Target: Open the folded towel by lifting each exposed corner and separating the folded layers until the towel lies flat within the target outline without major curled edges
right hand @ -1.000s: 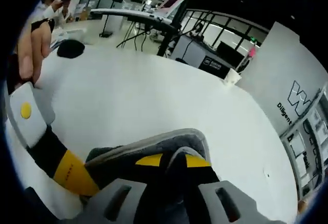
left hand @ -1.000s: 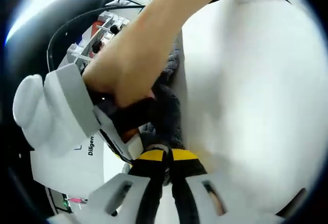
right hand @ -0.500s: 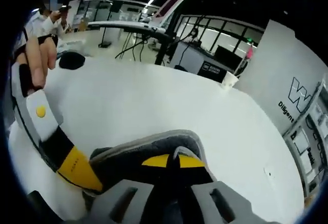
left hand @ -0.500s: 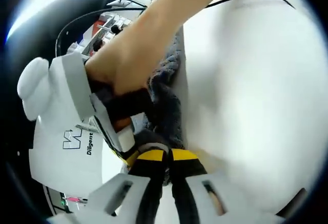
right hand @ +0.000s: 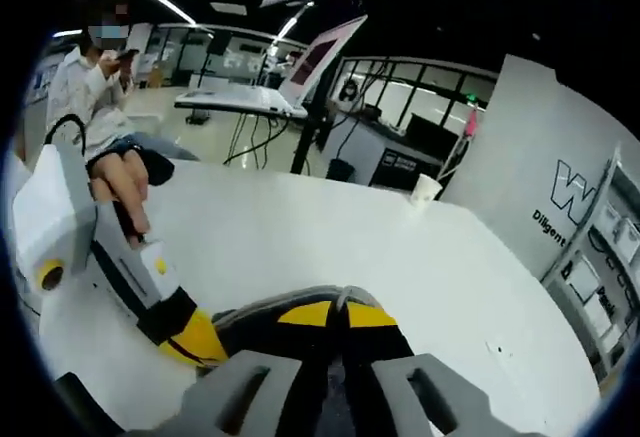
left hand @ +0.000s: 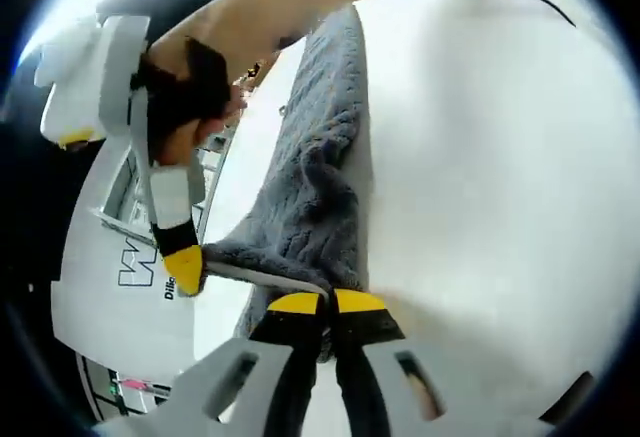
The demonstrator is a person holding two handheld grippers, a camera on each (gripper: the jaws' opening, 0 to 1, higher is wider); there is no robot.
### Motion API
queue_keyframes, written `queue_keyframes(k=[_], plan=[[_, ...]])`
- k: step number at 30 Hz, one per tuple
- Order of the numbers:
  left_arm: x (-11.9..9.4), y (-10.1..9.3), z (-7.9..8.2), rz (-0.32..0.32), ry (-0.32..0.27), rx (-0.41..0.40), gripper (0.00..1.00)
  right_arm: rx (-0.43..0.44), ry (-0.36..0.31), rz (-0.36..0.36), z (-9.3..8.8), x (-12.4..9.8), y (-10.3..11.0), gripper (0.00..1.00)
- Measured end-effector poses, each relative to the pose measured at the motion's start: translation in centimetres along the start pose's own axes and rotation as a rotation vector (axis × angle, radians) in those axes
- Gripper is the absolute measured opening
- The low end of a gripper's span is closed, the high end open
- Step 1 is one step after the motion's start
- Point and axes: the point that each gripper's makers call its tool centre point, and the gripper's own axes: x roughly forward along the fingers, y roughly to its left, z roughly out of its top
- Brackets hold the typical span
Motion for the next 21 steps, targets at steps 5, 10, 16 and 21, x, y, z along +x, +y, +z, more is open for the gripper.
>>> queue_keyframes(k=[5, 10, 16, 21], plan=[[-0.4, 0.2, 0.7, 0.005, -0.035, -0.029, 0.03, -0.023, -0.039, 0.006, 1.1, -1.2, 0.6, 0.00], [-1.0, 0.6, 1.2, -0.002, -0.098, -0.126, 0.02, -0.028, -0.085, 0.005, 2.3, -2.7, 0.8, 0.00], [-1.9, 1.5, 2.0, 0.007, -0.155, -0.195, 0.02, -0.037, -0.139, -0.017, 3.2, -4.4, 0.5, 0.00], [-2.3, 2.6, 2.2, 0.029, -0.195, -0.220, 0.02, -0.019, -0.187, -0.020, 4.2, -5.9, 0.1, 0.00]])
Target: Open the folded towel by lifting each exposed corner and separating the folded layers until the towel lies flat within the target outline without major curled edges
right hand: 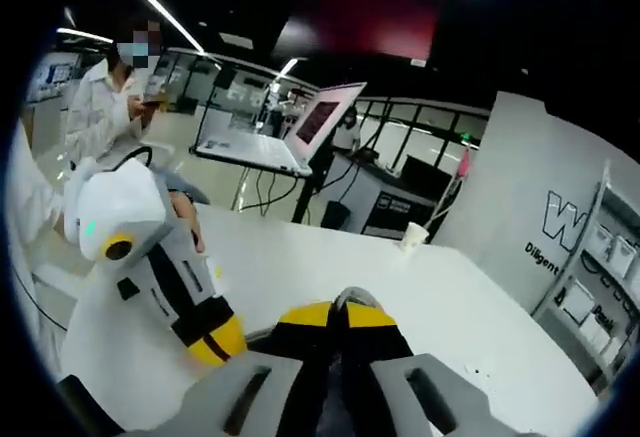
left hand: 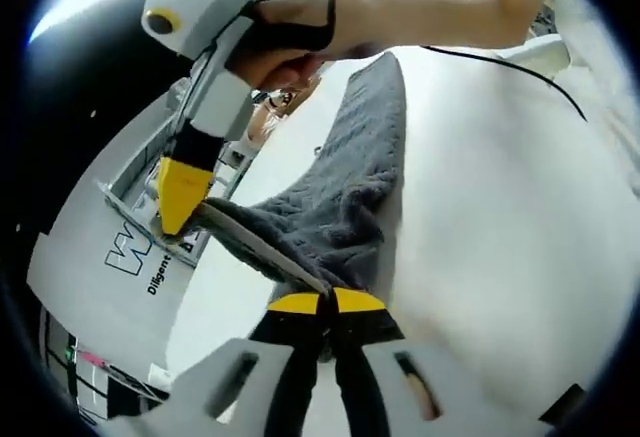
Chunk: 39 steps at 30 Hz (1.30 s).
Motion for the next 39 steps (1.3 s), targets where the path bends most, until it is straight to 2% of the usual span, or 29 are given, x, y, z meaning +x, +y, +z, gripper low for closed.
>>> queue_keyframes(k=[6, 11, 16, 20, 22, 25, 31, 39], plan=[[-0.3, 0.3, 1.0, 0.000, -0.052, -0.052, 0.02, 0.014, -0.047, 0.017, 1.5, -1.0, 0.2, 0.00], [-0.5, 0.5, 2.1, -0.026, -0.120, -0.148, 0.03, -0.007, -0.067, 0.025, 2.9, -2.1, 1.0, 0.00], [-0.7, 1.1, 2.6, -0.004, -0.137, -0.146, 0.03, -0.037, -0.068, 0.017, 4.0, -3.1, 1.1, 0.00], [-0.9, 1.2, 3.3, -0.029, -0.165, -0.167, 0.03, -0.059, -0.065, 0.019, 4.6, -3.7, 1.6, 0.00], [-1.5, 1.6, 3.2, -0.021, -0.154, -0.160, 0.02, -0.071, -0.066, 0.014, 4.8, -4.1, 1.8, 0.00], [-2.5, 2.4, 3.2, -0.005, -0.168, -0.173, 0.02, -0.085, -0.081, 0.012, 5.4, -4.5, 1.8, 0.00], [-4.0, 3.8, 1.9, 0.021, -0.163, -0.200, 0.02, -0.134, -0.077, 0.009, 5.7, -4.9, 2.9, 0.00], [-4.3, 2.9, 0.8, -0.056, -0.181, -0.278, 0.02, -0.157, -0.049, 0.031, 5.1, -4.4, 4.3, 0.00]])
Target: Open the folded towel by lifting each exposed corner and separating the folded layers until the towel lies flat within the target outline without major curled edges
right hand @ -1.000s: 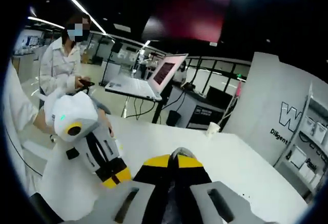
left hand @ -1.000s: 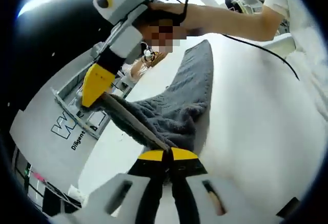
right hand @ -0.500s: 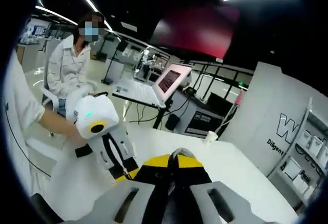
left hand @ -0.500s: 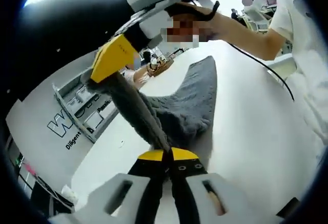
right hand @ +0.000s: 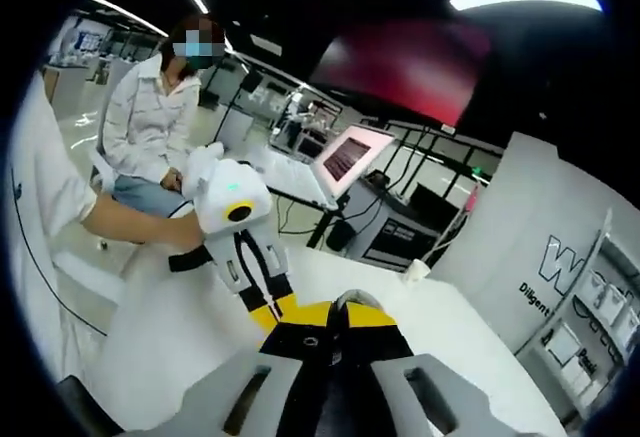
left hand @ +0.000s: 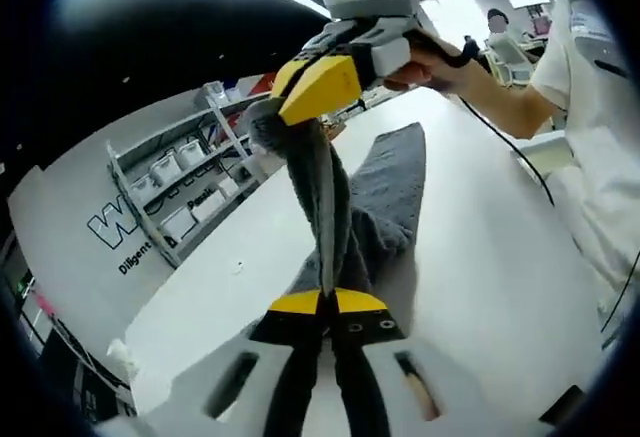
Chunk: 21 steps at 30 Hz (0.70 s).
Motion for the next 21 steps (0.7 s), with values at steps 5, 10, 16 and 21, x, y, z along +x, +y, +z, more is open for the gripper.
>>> queue_keyframes(k=[5, 10, 16, 21], plan=[[0.3, -1.7, 0.9, -0.066, -0.021, -0.052, 0.03, -0.019, 0.015, -0.007, 0.6, 0.4, -0.4, 0.00], [0.2, -2.1, 2.2, -0.075, -0.048, -0.074, 0.03, -0.031, 0.017, -0.014, 0.7, 0.4, -0.6, 0.00], [-0.1, -2.6, 2.6, -0.111, -0.065, -0.134, 0.03, -0.040, 0.028, -0.027, 0.3, 0.5, -1.1, 0.00], [-0.8, -2.9, 2.8, -0.126, -0.086, -0.158, 0.09, -0.048, 0.045, -0.029, 0.0, 1.0, -1.5, 0.00]])
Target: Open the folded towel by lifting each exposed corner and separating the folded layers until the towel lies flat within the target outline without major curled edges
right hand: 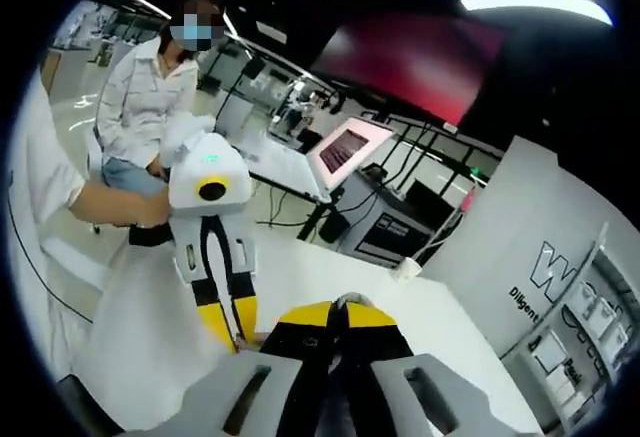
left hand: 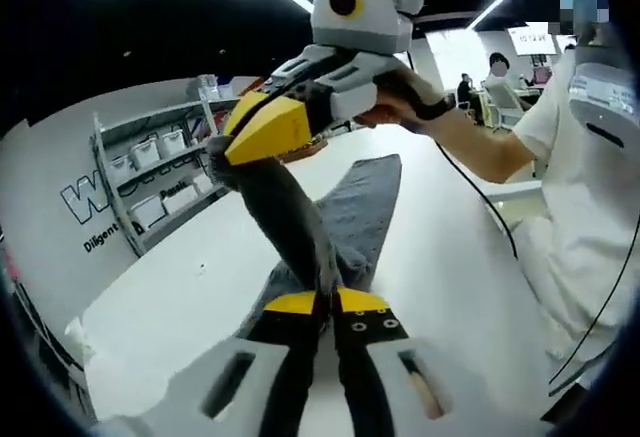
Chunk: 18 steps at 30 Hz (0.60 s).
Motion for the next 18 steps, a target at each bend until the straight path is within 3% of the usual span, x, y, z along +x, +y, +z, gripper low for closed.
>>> queue_keyframes(k=[3, 7, 10, 12, 18], plan=[[-0.5, -0.4, 1.5, -0.007, -0.081, -0.056, 0.16, 0.005, 0.006, 0.004, -0.2, 0.1, 0.1, 0.00], [-0.8, -0.7, 4.0, -0.031, -0.190, -0.143, 0.16, -0.001, 0.013, 0.006, -0.2, 0.2, 0.4, 0.00], [-0.7, -0.5, 5.6, -0.017, -0.239, -0.190, 0.21, -0.005, 0.014, 0.003, -0.1, 0.3, 0.3, 0.00], [-0.2, -0.5, 6.2, -0.010, -0.235, -0.195, 0.23, -0.002, 0.013, 0.005, -0.1, 0.3, 0.4, 0.00], [0.8, 0.6, 5.8, 0.079, -0.149, -0.140, 0.14, -0.001, 0.016, 0.007, 0.0, 0.4, 0.6, 0.00]])
